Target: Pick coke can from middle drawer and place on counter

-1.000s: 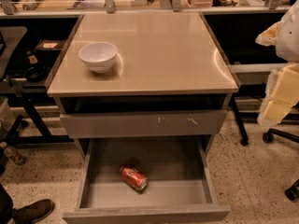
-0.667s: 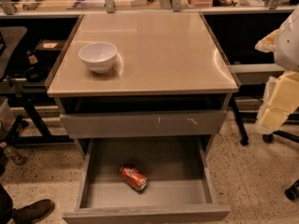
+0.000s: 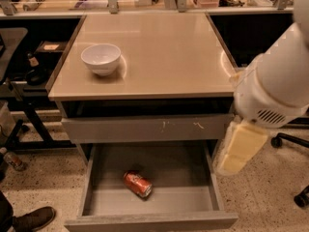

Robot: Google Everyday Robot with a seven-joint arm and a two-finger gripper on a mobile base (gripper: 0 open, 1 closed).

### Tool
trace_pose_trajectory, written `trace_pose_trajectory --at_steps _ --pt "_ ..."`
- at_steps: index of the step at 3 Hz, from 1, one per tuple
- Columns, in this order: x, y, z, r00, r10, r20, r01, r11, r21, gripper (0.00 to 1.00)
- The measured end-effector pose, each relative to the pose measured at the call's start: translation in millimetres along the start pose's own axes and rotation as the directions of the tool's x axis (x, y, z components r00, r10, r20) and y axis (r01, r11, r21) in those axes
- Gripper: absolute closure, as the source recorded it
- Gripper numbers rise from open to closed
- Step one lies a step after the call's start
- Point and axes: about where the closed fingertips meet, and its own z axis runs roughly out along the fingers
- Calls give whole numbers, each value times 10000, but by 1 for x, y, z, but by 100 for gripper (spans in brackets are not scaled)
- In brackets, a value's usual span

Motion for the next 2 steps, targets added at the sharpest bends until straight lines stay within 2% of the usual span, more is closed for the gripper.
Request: trace_pose_trajectory --at_steps 1,2 --pt "-29 33 70 9999 -103 57 105 9988 -468 0" --pt "-29 33 70 9999 -103 57 105 9988 -469 0"
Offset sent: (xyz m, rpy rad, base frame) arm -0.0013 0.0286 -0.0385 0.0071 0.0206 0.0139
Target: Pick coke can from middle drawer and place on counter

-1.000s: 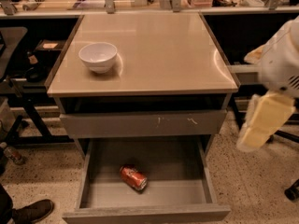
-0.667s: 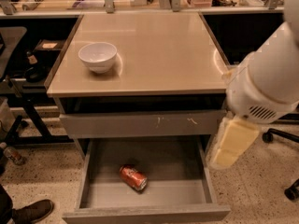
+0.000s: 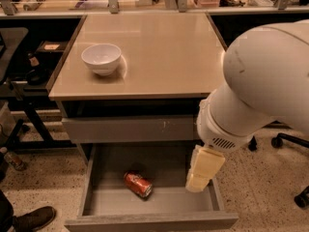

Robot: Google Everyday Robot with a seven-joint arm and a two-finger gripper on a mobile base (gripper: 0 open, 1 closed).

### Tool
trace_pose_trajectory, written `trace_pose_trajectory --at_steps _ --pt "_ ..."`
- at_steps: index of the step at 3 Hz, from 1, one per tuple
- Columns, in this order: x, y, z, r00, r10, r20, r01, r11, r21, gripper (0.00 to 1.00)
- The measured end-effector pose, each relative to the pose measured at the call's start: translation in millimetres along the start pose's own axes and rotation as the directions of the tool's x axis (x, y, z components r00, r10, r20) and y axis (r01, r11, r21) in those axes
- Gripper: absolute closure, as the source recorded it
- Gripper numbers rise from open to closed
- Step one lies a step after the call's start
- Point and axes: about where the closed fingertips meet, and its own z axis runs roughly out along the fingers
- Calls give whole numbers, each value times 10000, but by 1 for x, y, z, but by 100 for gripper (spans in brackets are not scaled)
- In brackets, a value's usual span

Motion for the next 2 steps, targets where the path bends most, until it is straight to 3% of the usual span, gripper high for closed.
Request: trace_pose_trajectory --at_steps 1,2 --pt "-3 11 17 10000 -48 -38 47 9998 -216 0" --pt "-15 29 65 9991 415 103 -406 9962 -767 0"
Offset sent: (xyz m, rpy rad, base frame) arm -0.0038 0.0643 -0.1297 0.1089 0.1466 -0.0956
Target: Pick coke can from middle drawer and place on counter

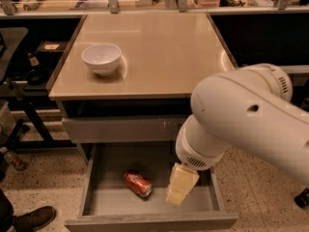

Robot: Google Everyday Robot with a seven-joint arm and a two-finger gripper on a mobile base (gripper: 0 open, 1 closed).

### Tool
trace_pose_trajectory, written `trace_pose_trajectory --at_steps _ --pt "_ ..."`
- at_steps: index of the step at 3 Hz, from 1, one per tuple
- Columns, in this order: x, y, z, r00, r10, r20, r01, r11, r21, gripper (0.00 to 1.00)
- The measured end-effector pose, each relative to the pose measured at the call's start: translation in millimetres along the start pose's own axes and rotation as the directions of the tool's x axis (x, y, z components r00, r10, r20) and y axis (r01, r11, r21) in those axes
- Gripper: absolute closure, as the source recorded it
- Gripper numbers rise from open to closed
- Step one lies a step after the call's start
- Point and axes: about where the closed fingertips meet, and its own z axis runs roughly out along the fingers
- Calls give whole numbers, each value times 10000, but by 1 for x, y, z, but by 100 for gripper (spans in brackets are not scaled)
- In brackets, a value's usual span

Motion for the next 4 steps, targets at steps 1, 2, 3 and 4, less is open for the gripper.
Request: trace_pose_trajectory --at_steps 1,2,3,4 --pt "-14 8 40 9989 443 169 -439 9987 -255 0" --pt "-24 15 72 9982 561 211 -553 9979 -339 0" --pt "-48 11 124 9980 441 452 -432 9989 -203 0" --pt "-48 11 124 9980 441 452 -432 9989 -202 0"
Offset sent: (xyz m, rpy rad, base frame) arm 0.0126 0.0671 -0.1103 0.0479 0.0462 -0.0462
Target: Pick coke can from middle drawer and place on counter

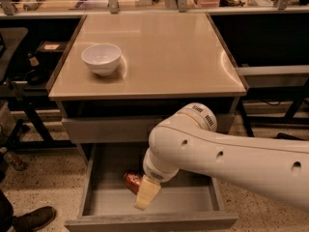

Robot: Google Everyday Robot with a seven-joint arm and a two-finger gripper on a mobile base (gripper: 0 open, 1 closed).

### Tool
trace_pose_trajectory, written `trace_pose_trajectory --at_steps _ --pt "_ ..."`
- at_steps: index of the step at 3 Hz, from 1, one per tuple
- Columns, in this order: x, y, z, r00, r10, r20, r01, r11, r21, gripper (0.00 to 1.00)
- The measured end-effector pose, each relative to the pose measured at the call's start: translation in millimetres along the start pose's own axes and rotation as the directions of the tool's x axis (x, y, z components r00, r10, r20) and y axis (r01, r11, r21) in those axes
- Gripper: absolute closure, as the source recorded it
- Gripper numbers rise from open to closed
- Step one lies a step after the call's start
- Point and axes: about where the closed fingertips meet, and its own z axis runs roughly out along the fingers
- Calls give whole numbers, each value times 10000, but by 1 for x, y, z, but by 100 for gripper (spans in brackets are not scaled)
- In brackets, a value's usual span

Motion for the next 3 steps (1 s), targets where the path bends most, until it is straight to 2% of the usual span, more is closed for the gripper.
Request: trace_pose_trajectory --at_steps 1,2,3 --pt "6 -4 9 9997 230 -90 -229 9997 119 0" --pt "27 -21 33 9953 956 -129 -947 9937 599 0" --pt "45 -44 54 9835 1811 24 -1803 9780 1052 0"
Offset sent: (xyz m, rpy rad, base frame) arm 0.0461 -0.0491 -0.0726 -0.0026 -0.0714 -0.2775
